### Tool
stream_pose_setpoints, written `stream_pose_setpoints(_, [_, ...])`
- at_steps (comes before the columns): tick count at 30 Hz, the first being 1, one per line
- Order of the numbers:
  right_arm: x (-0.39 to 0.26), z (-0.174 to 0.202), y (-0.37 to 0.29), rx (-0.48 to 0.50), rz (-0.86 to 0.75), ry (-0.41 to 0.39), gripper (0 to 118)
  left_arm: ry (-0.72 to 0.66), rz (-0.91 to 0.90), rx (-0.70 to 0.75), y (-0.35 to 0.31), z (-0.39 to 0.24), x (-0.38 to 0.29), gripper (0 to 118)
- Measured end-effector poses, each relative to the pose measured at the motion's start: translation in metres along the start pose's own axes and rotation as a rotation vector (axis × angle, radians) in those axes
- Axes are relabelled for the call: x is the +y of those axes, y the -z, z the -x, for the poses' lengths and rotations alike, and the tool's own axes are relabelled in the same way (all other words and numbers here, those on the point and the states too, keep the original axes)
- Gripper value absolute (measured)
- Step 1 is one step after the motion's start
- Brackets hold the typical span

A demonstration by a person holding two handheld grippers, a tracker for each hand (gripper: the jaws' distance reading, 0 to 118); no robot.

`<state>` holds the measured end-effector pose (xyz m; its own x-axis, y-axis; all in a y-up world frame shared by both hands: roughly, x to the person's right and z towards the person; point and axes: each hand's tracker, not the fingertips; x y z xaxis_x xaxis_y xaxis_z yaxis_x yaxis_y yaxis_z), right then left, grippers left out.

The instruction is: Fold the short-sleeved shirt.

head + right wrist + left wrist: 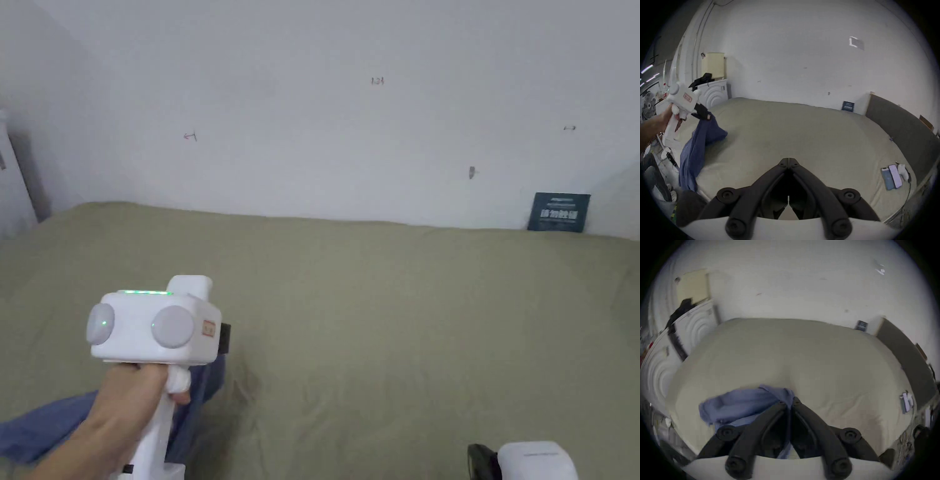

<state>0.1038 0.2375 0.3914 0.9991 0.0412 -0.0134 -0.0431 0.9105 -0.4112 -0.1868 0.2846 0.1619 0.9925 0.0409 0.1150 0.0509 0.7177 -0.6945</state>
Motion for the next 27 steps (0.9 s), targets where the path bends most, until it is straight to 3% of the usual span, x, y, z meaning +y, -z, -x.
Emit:
stream_pose_setpoints(8, [-0.002,-0.061,0.004,-0.14,0.019,0.056,0,0.144,0.033,-0.332,0.054,-0.189,0.029,0])
stream_pose_setpoints(12, [-0.01,-0.084,0.012,-0.183,0.045,0.063,0,0.227,0.096,-0.443,0.09,-0.264,0.008,0])
stream_pose_setpoints(20, [-0.037,-0.11,0.039,-0.221,0.139,0.096,0,0.22,0.314,-0.443,0.176,-0.299,-0.066,1])
stream_pose_setpoints(21, [-0.039,-0.112,0.041,-0.222,0.148,0.1,0,0.22,0.321,-0.436,0.189,-0.302,-0.066,9])
stream_pose_setpoints(22, [-0.04,-0.113,0.043,-0.22,0.156,0.102,0,0.217,0.319,-0.436,0.192,-0.301,-0.069,35])
stream_pose_setpoints(24, [-0.041,-0.112,0.046,-0.223,0.165,0.096,0,0.198,0.268,-0.445,0.191,-0.293,-0.068,114])
stream_pose_setpoints(27, [-0.038,-0.11,0.042,-0.218,0.159,0.094,0,0.188,0.207,-0.438,0.167,-0.279,-0.062,118])
